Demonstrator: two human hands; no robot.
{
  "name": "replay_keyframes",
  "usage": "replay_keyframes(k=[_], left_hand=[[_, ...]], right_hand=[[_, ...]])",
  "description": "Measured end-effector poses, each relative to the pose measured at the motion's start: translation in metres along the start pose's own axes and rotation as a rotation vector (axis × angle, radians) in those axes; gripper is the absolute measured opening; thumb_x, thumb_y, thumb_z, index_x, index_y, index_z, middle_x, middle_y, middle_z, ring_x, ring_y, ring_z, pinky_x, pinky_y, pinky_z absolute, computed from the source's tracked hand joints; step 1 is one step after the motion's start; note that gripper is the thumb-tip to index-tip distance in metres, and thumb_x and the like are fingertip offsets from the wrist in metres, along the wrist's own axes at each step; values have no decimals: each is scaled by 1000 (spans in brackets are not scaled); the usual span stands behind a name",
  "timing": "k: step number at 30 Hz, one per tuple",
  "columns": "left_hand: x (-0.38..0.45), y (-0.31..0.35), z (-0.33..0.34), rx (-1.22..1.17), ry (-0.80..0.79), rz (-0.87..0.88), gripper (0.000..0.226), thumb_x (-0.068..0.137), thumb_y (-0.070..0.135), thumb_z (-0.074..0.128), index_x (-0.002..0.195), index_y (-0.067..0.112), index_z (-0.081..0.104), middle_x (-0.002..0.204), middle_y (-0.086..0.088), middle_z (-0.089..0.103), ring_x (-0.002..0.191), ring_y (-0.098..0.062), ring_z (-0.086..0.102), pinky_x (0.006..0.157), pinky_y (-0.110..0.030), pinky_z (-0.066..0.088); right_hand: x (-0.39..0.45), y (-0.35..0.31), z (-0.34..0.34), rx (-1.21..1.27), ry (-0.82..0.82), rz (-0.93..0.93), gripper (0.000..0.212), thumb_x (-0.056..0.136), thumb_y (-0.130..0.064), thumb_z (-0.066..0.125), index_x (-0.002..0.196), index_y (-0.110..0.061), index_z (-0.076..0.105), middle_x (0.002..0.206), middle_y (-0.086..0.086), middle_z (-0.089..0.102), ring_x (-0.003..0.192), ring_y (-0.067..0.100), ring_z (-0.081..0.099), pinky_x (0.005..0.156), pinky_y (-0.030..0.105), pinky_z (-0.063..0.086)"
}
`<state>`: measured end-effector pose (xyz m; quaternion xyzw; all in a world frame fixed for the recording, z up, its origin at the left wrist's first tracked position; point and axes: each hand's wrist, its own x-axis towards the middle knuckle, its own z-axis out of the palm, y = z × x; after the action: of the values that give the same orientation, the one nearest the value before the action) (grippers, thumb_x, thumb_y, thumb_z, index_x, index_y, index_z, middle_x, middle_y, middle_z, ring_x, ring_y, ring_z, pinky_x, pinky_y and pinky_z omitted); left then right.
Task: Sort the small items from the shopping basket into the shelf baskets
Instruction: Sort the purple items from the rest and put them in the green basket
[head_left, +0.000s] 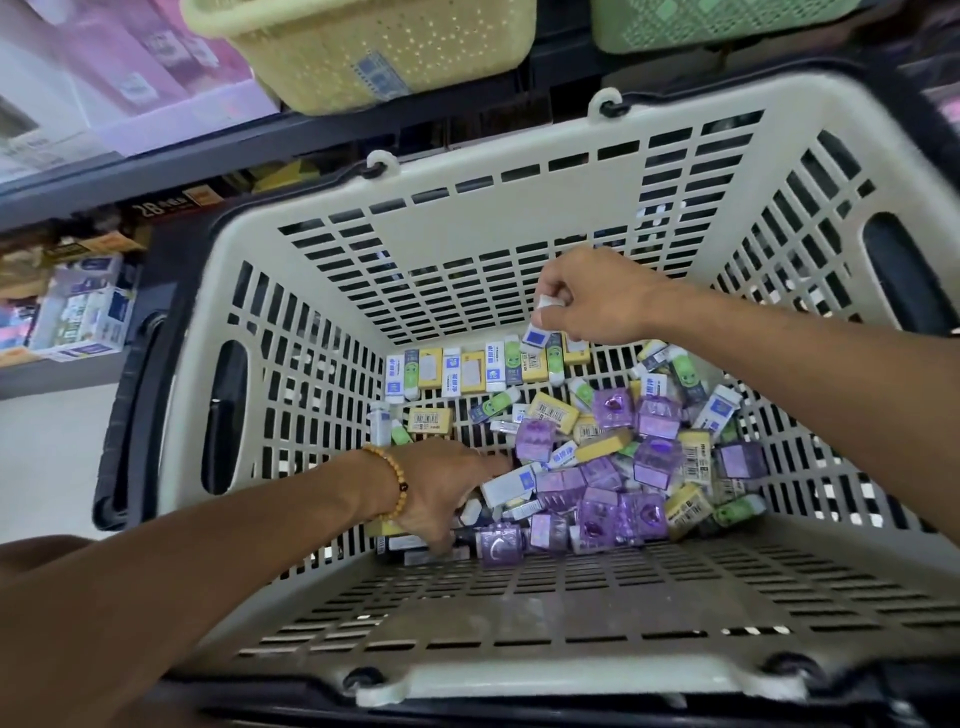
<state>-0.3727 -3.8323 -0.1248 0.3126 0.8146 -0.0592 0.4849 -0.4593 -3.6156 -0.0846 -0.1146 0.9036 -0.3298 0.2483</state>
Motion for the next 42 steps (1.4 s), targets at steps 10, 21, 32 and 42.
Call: replay_keyframes(k=[10,21,32,42], left_hand=[[-3,-7,-3,-156,-43,-101,107,66,20,87,149,32,21,120,-1,58,110,-25,55,82,-27,41],[-4,-9,5,-278,52,-117,100,68,24,85,150,29,27,141,-4,50,126,-24,50,92,-23,36],[-27,-7,-14,-662,178,-284,91,73,19,82,149,13,32,141,-12,49,93,-13,66,65,-14,54],[-98,0,-22,-1346,514,-508,41,68,7,82,98,25,60,56,8,54,35,-1,48,38,-11,40]], right_hand=[[2,1,3,-29,12,-27,11,92,-24,64,84,-16,65,76,-6,59,70,8,54,57,21,37],[2,-2,4,-11,-4,-12,16,93,-27,63,96,-12,68,83,-6,59,85,17,57,74,29,40],[0,-9,2,187,-68,17,13,98,-26,57,93,-15,63,78,4,69,65,12,65,72,35,55],[11,-26,32,338,-122,68,18,101,-10,46,91,-12,61,90,9,68,64,11,60,53,19,47]])
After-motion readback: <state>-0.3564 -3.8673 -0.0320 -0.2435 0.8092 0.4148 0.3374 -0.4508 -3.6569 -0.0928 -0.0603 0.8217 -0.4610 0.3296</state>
